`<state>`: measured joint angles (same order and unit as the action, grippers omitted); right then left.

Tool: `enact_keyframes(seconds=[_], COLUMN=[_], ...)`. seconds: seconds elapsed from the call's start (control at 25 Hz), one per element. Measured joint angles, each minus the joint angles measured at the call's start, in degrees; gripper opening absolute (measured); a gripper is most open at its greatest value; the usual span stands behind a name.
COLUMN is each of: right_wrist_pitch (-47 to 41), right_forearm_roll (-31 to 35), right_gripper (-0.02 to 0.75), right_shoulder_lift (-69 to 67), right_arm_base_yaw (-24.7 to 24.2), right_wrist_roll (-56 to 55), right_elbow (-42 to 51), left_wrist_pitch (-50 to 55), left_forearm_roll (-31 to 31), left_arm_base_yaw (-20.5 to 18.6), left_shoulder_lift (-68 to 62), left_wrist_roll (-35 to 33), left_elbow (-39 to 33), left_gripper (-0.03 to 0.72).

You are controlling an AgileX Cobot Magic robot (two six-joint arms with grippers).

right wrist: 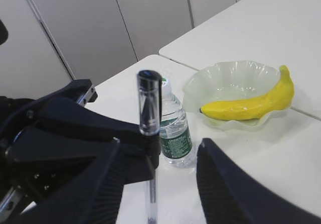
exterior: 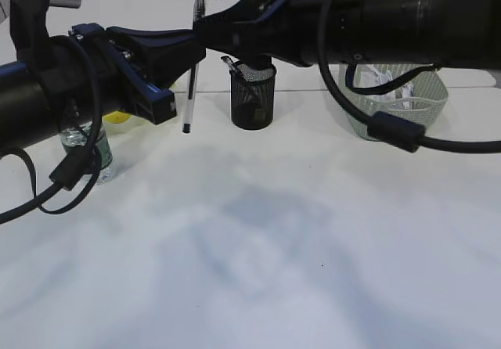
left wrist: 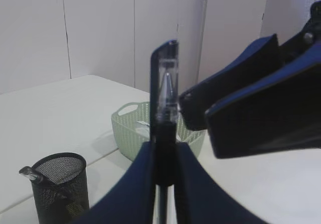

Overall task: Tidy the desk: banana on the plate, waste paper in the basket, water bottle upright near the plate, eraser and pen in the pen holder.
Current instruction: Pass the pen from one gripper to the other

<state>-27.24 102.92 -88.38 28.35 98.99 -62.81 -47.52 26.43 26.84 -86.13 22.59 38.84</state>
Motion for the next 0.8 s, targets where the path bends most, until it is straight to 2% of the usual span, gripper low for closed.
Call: enact_keyframes(seconds=[0.8], right_wrist_pitch=[0.04], right_forearm_roll=[0.12], right_gripper=[0.356], right_shoulder_lift=[-1.35], right_arm_base_yaw=[0.00], right_wrist_roll=[0.35], right_elbow=[-2.95], left_wrist_pitch=[0.00], left_forearm_roll=[0.65], left_arm_base_yaw=[0.00], left_shoulder_lift=[0.00], left_wrist_roll=[-0.13], left_elbow=[0.00], left_gripper=[0.041])
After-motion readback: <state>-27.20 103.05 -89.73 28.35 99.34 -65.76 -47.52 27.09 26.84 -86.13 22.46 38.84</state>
